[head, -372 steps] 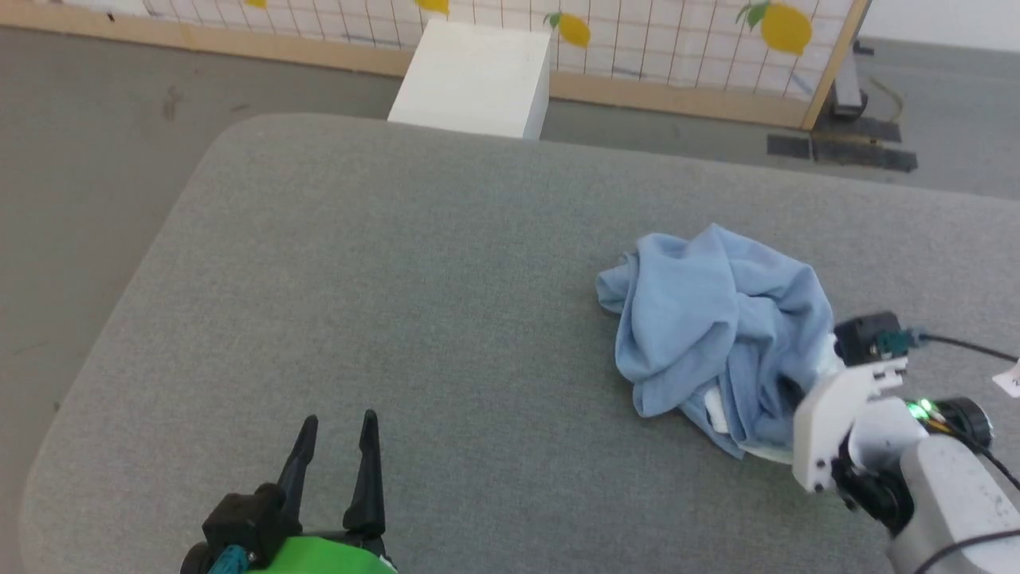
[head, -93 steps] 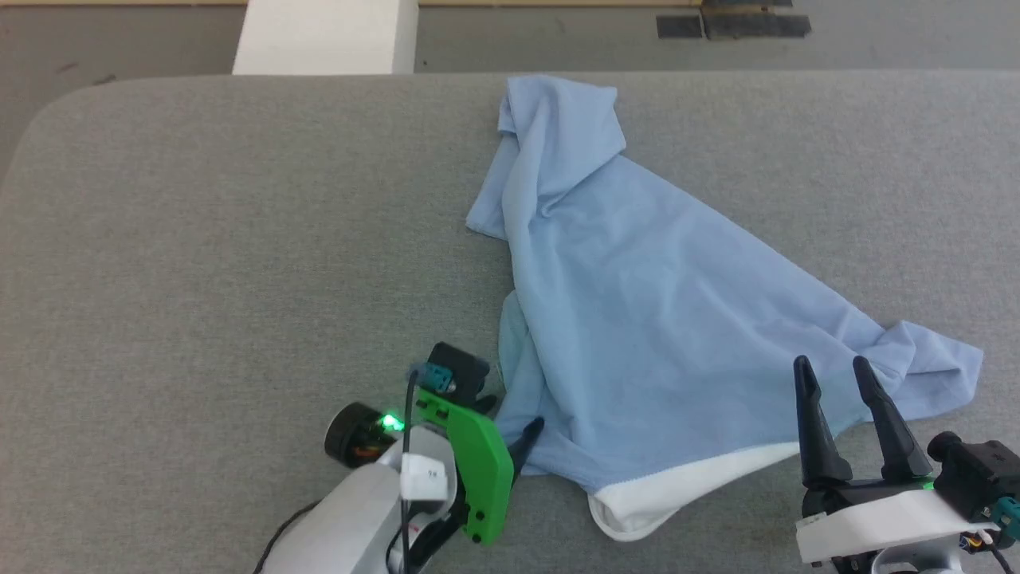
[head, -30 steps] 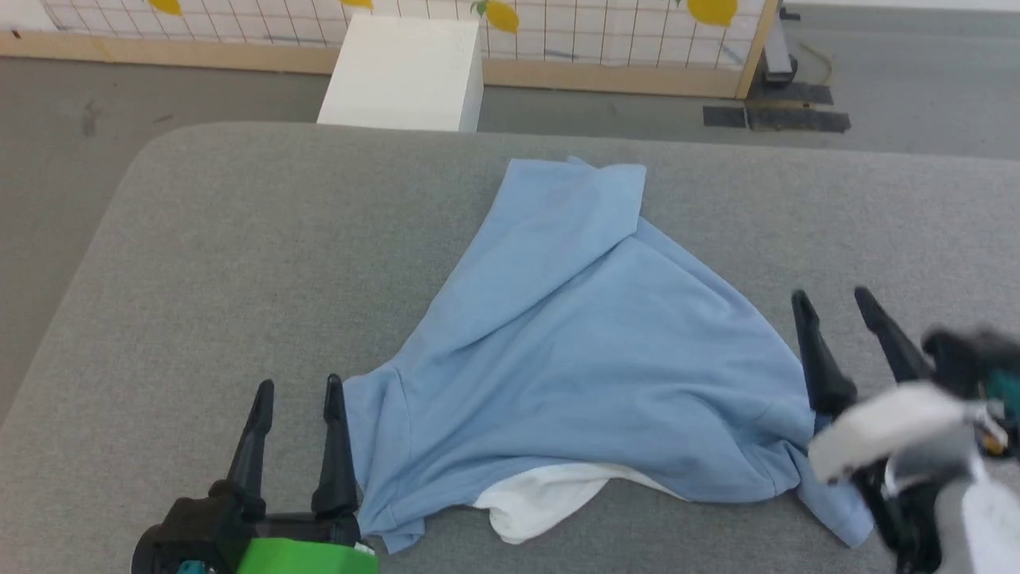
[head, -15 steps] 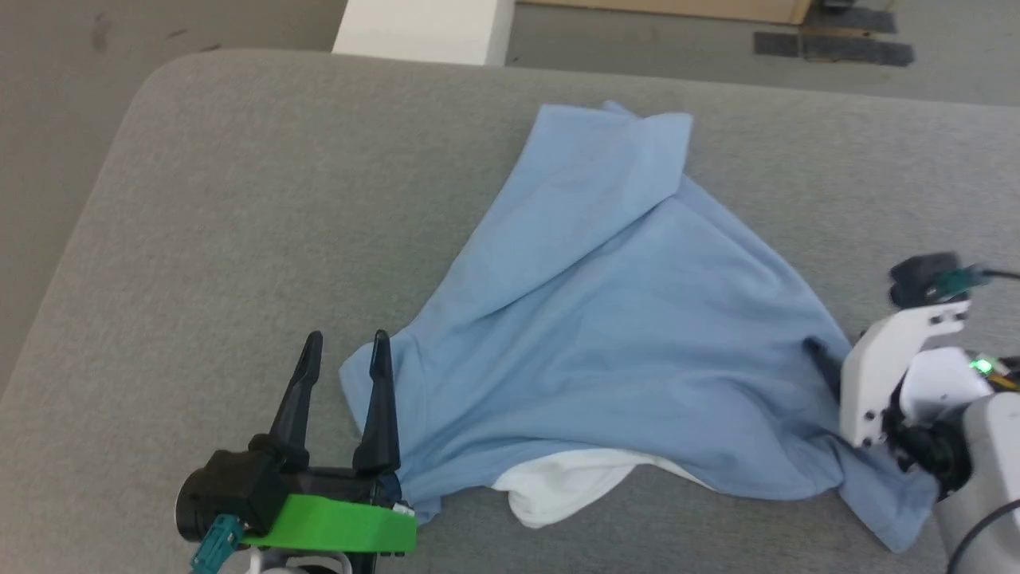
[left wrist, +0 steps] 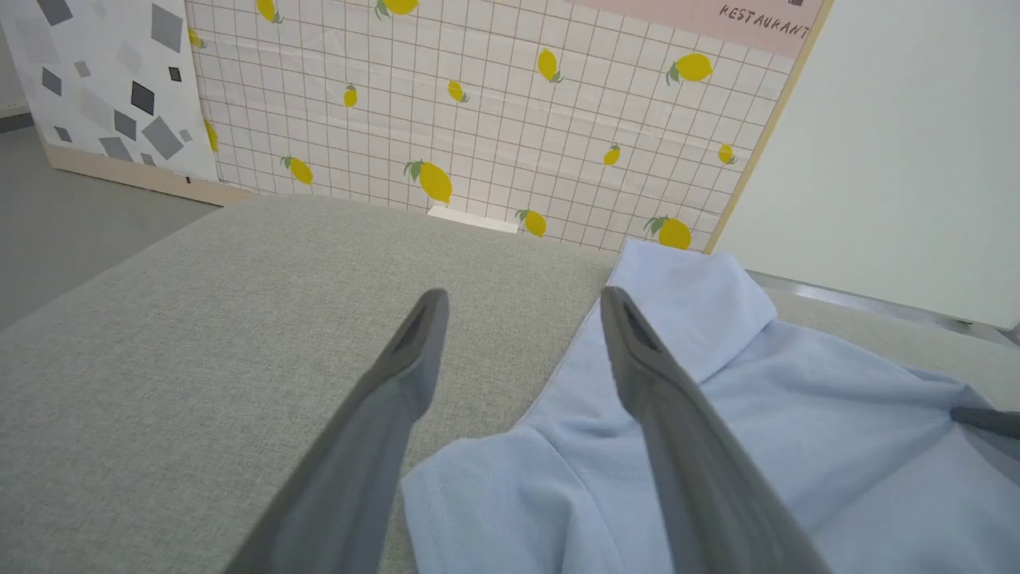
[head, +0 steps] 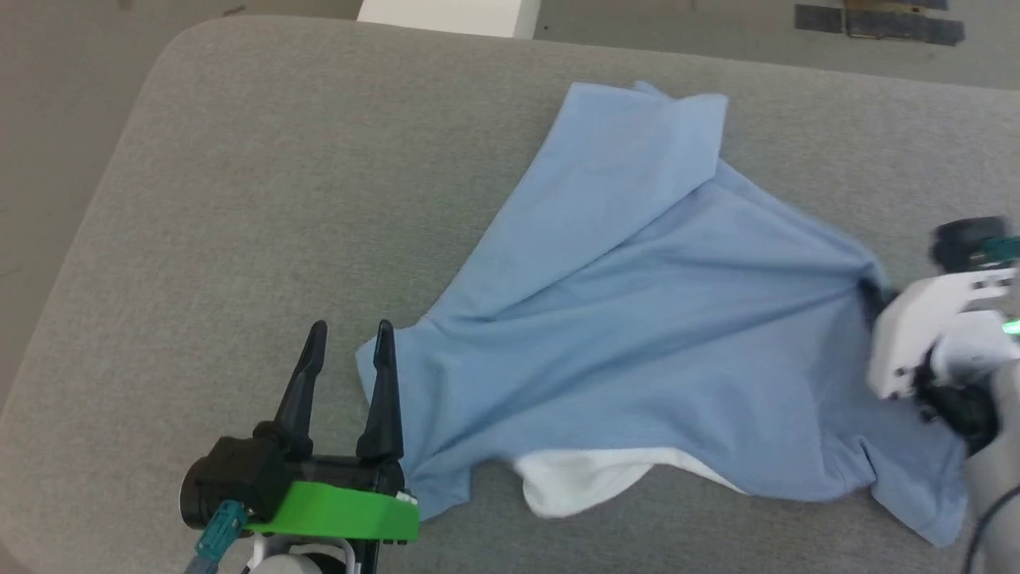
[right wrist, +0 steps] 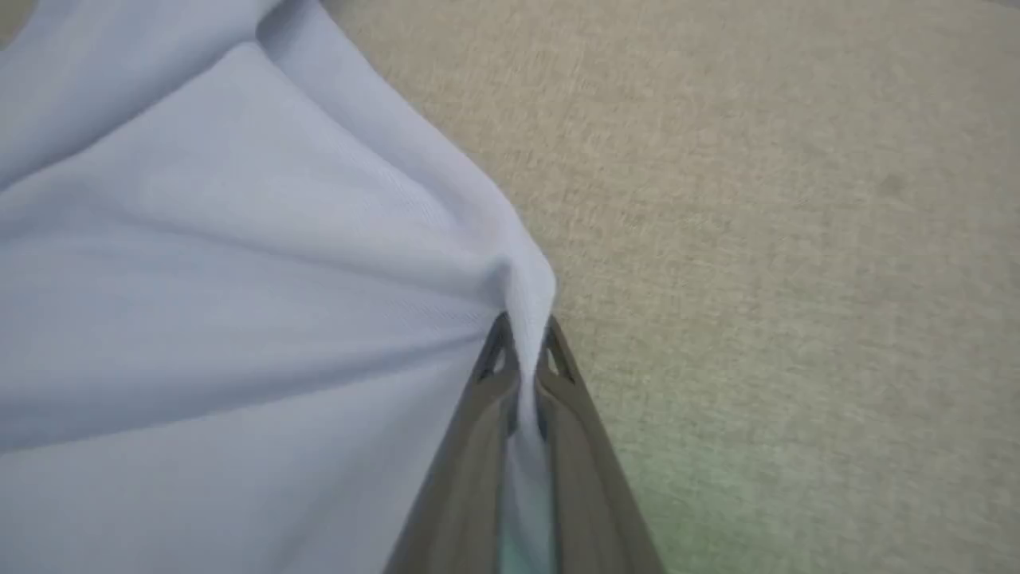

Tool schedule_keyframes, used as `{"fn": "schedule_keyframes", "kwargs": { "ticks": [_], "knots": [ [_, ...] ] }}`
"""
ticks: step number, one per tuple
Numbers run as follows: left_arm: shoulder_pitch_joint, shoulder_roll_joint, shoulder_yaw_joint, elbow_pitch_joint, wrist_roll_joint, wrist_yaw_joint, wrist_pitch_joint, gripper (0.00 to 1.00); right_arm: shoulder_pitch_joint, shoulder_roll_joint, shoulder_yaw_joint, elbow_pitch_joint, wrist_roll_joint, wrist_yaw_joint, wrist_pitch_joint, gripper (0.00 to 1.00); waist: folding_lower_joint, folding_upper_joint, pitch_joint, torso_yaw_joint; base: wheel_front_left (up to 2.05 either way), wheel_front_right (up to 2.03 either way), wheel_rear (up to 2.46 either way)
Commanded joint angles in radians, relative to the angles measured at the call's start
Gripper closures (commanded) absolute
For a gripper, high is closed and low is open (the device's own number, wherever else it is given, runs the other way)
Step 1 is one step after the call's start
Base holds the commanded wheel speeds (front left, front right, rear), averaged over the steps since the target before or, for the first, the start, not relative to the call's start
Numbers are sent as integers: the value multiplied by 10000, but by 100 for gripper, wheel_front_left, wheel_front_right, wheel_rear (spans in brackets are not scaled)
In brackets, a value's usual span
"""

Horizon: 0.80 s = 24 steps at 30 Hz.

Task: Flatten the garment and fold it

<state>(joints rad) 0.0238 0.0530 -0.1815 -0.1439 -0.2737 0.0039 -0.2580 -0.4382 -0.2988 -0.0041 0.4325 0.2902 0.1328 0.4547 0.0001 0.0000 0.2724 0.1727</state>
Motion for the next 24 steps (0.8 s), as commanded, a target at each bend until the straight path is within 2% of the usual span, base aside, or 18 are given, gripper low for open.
{"fn": "schedule_keyframes", "kwargs": {
  "ticks": [1,7,12,14,15,20,24],
  "knots": [
    [-156,-27,-13,7,15,-20,-37,0,-179,-232,-378,-34,0,-21,-262,100,-1,0,-108,-180,0,0,0],
    [-69,-27,-63,64,-10,-77,-37,0,263,-686,-1793,-851,182,-21,-410,100,-1,0,-8,-339,0,0,0],
    [-93,-27,-53,134,-8,-145,-38,0,968,-956,-2573,-1016,-98,-21,-319,99,-1,0,164,-398,0,0,0],
    [-113,-27,-34,182,-8,-175,-38,0,1017,-807,-2779,-954,-227,-21,-547,19,-1,0,184,-460,0,0,0],
    [-125,-27,-22,225,9,-209,-38,0,990,-651,-2864,-913,-254,-21,-703,0,-1,0,174,-501,0,0,0],
    [-168,-28,55,366,97,-310,-38,0,766,-220,-2528,-1080,-212,-21,-1220,0,-1,0,-49,-737,0,0,0],
    [-139,-28,137,310,98,-332,-38,0,600,-55,-2196,-2022,-74,-21,-1809,0,-1,0,-415,-920,0,0,0]
  ]
}}
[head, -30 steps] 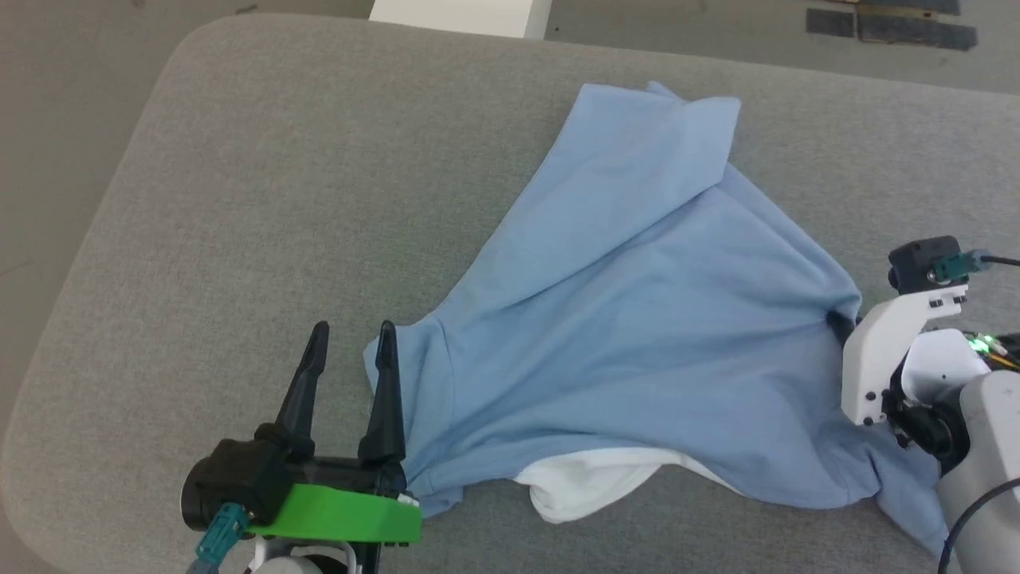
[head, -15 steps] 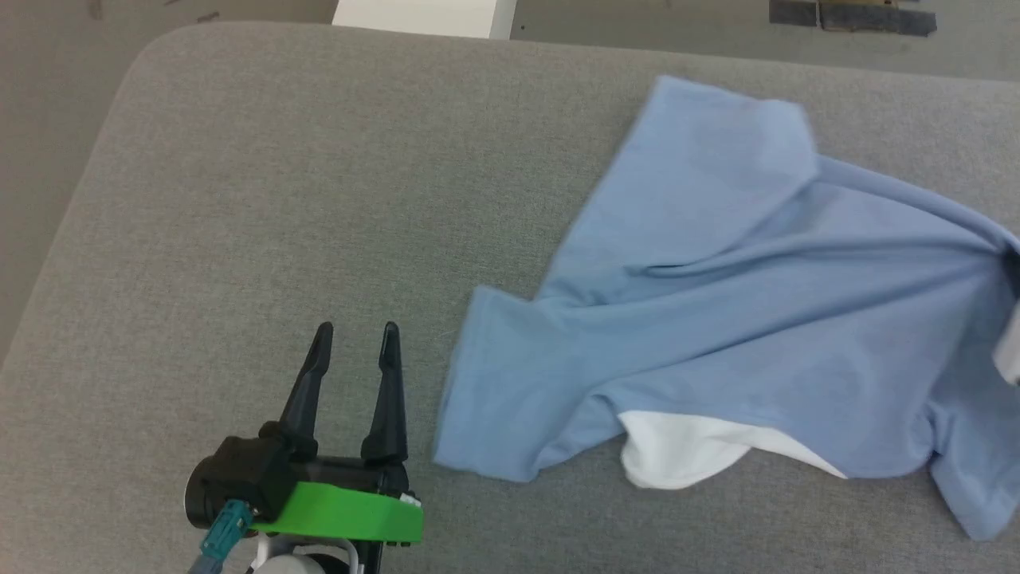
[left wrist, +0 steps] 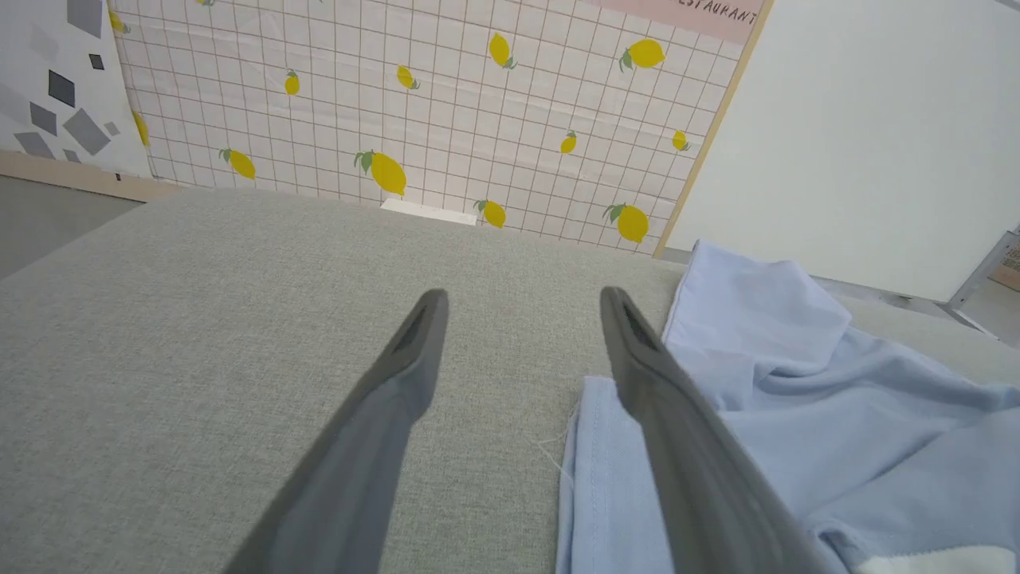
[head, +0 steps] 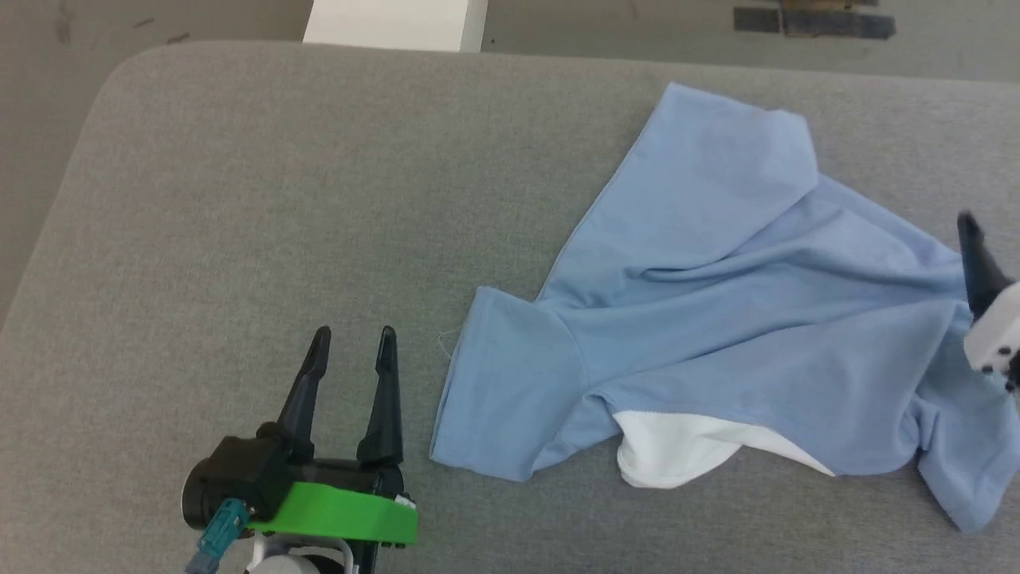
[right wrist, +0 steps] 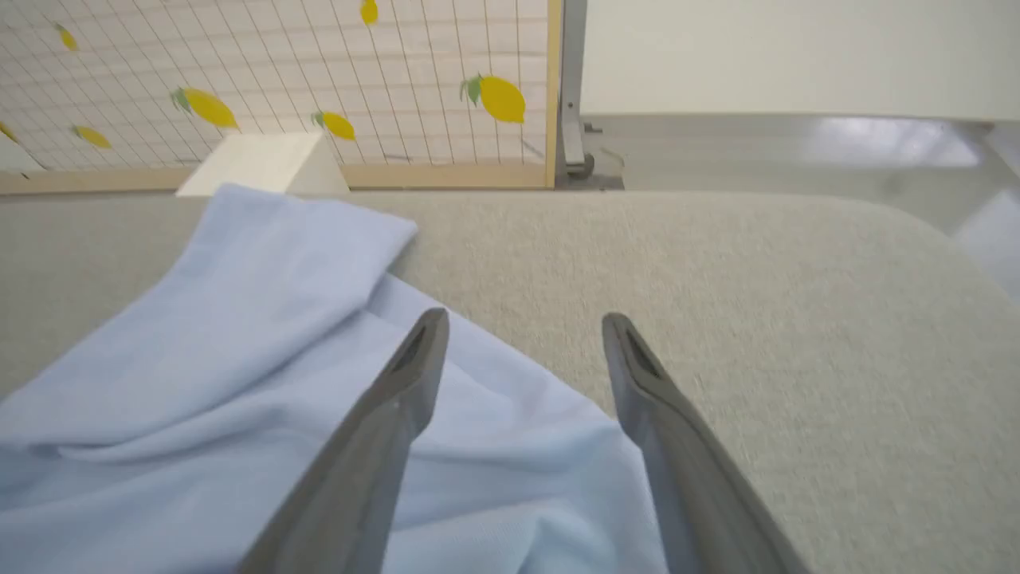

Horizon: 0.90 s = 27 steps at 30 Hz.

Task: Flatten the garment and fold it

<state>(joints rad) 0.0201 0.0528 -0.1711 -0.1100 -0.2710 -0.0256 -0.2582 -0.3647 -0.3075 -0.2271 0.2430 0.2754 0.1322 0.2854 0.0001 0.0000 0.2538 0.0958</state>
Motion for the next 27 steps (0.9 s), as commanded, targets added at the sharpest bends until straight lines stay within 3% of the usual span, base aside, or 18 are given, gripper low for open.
{"fn": "schedule_keyframes", "kwargs": {
  "ticks": [1,5,12,19,27],
  "knots": [
    [-79,-26,44,-61,65,-29,-36,0,-115,80,90,-395,104,-15,-273,0,-1,0,-311,-180,0,0,0],
    [71,-26,40,-220,67,-24,-36,0,345,583,76,-1806,78,-15,-1181,0,-1,0,-650,-261,0,0,0],
    [461,-26,68,-497,181,-93,-36,0,2552,2153,89,-4000,-754,-15,-3099,0,-1,0,-1083,-258,0,0,0],
    [1038,-26,188,-613,266,-231,-36,0,4526,2556,668,-4080,-1279,-15,-4695,0,-1,0,-1451,-403,0,0,0],
    [1308,-24,192,-394,712,-305,-36,0,5358,2570,965,-3440,-228,-15,-5332,0,-1,0,-1823,-675,0,0,0]
  ]
}}
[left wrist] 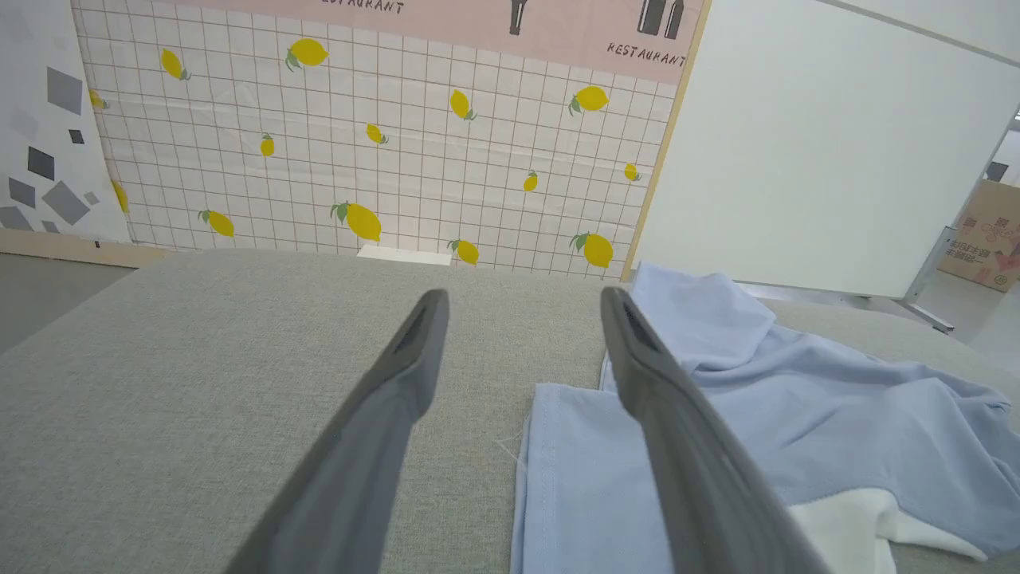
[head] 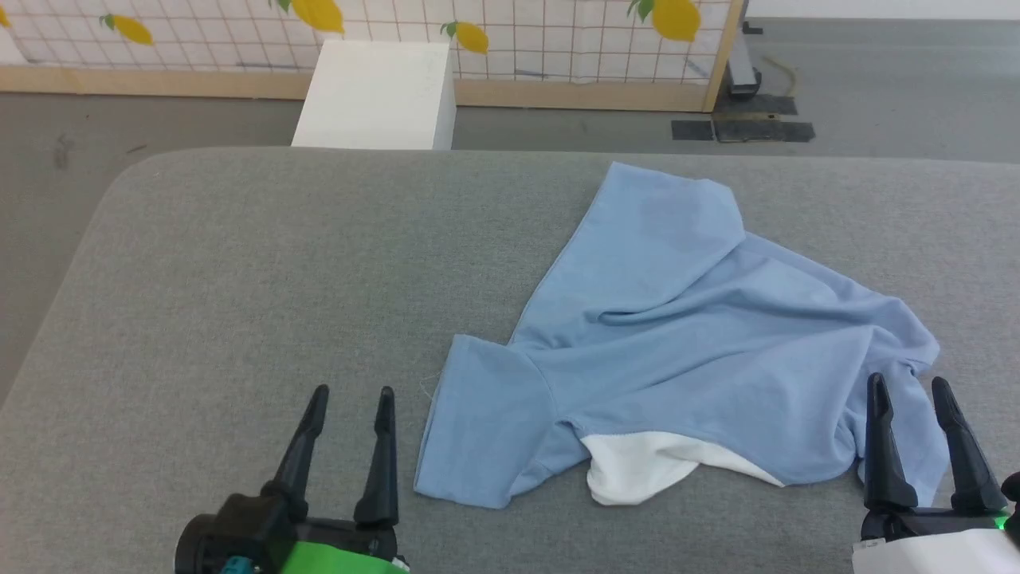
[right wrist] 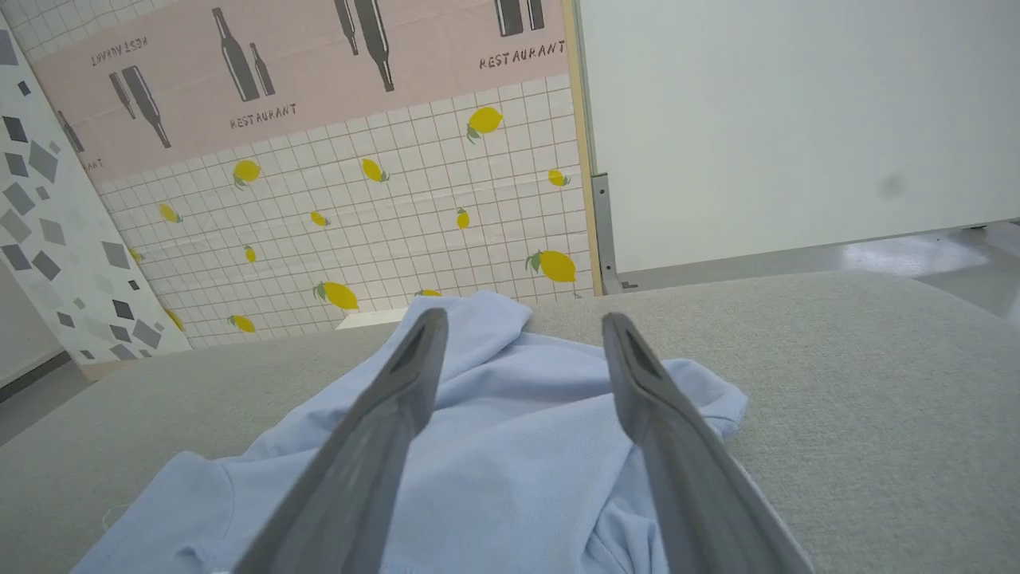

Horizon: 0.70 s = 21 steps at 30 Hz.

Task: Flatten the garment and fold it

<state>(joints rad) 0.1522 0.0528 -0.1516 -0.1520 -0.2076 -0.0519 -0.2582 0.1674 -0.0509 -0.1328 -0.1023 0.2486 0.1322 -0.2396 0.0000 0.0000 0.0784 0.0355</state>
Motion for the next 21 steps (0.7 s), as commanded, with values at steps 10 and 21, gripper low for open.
{"fn": "schedule_keyframes", "kwargs": {
  "ticks": [10,21],
  "knots": [
    [-2129,651,-793,1888,134,-594,2175,0,-125,6,189,184,31,-15,-159,0,0,0,163,9,0,0,0],
    [-4248,1157,-2160,4414,-1094,-778,5941,0,-532,6,532,312,148,-15,-172,0,0,0,1117,-146,0,0,0]
  ]
}}
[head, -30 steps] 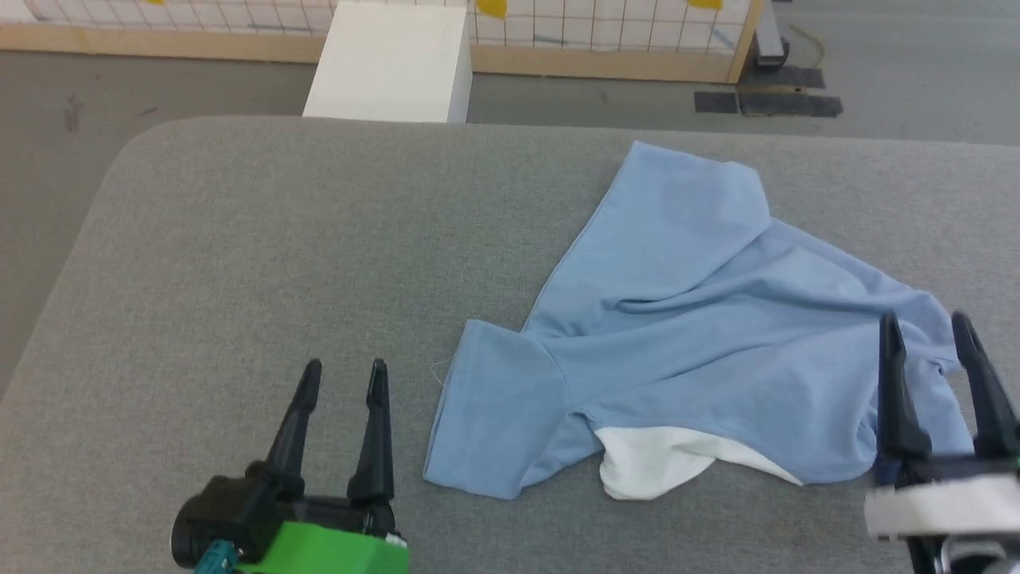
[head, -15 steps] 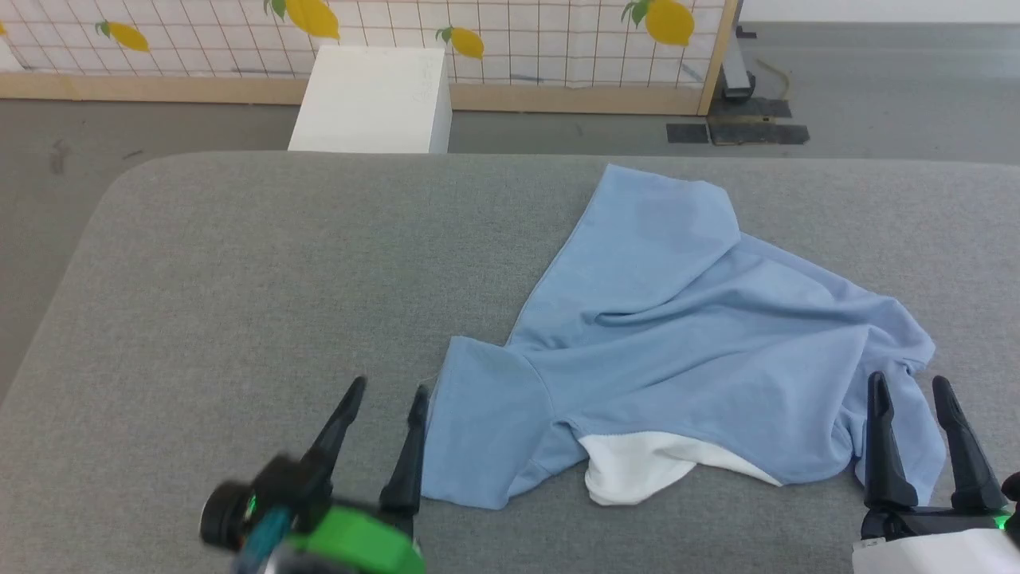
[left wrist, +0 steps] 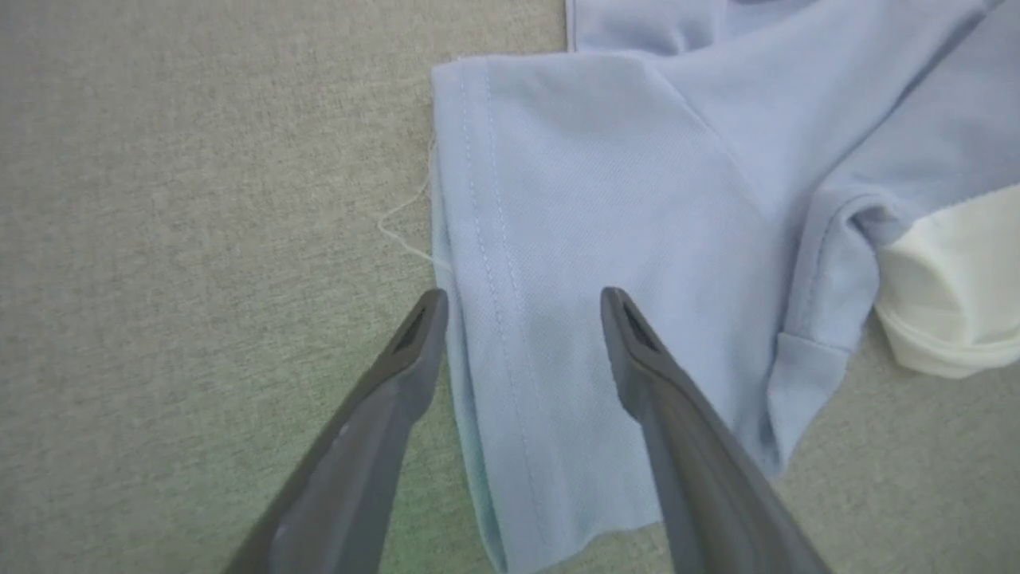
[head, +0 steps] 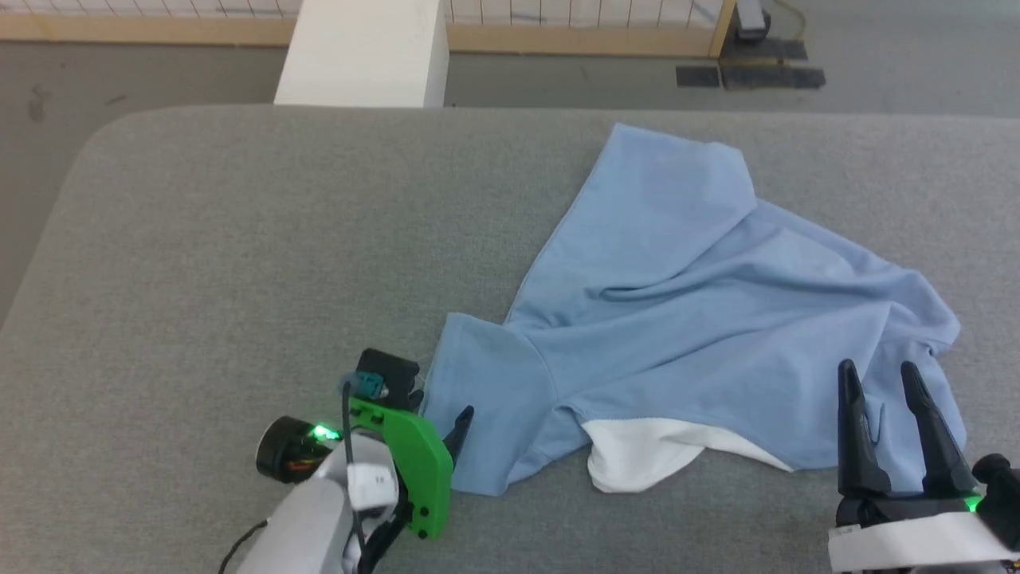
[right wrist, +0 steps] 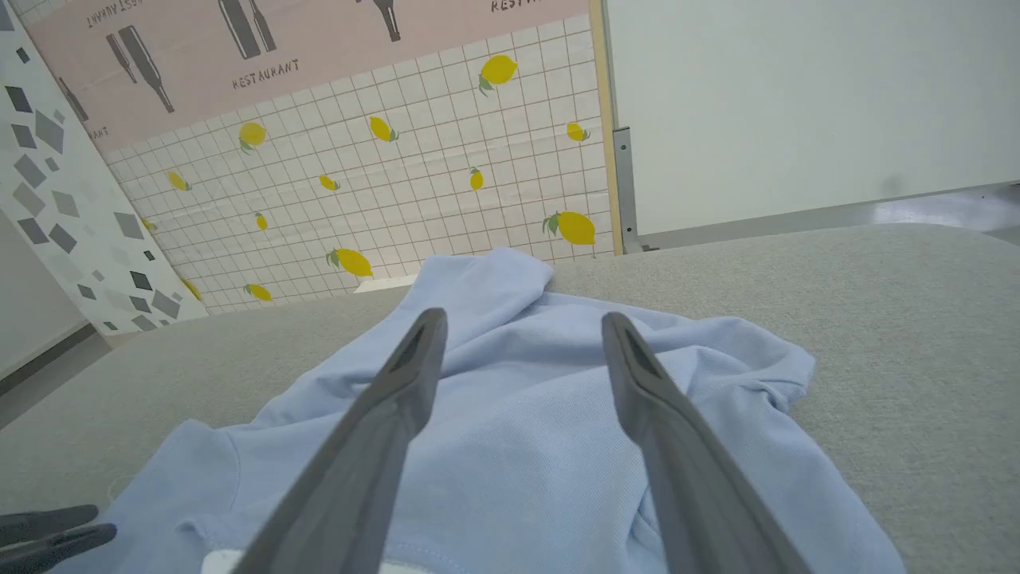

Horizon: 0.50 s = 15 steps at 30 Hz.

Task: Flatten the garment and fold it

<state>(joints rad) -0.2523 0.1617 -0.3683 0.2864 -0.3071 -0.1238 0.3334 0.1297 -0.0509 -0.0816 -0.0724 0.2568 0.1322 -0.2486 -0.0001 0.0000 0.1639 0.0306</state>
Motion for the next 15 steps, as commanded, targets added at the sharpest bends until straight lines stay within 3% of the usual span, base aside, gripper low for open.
{"fn": "schedule_keyframes", "kwargs": {
  "ticks": [1,8,9,10,11,15],
  "knots": [
    [-309,72,-18,254,-207,-60,238,0,-207,6,25,31,64,-15,-82,0,1,0,354,-126,0,0,0],
    [-677,31,-34,1681,-367,272,1336,0,-479,6,93,109,63,-15,-90,0,1,0,717,-383,0,0,0],
    [-645,-63,-43,1893,-498,277,1578,5,-499,6,89,130,69,-15,-92,0,1,0,722,-411,0,0,0],
    [-602,-134,-79,2041,-623,252,1794,89,-513,6,88,147,76,-15,-94,0,1,0,719,-435,0,0,0],
    [-505,-228,-129,2214,-851,201,2128,100,-531,6,97,176,85,-15,-95,0,1,0,699,-472,0,0,0],
    [-231,-415,-257,2215,-1607,44,2648,100,-565,6,71,269,126,-15,-102,0,1,0,574,-528,0,0,0]
  ]
}}
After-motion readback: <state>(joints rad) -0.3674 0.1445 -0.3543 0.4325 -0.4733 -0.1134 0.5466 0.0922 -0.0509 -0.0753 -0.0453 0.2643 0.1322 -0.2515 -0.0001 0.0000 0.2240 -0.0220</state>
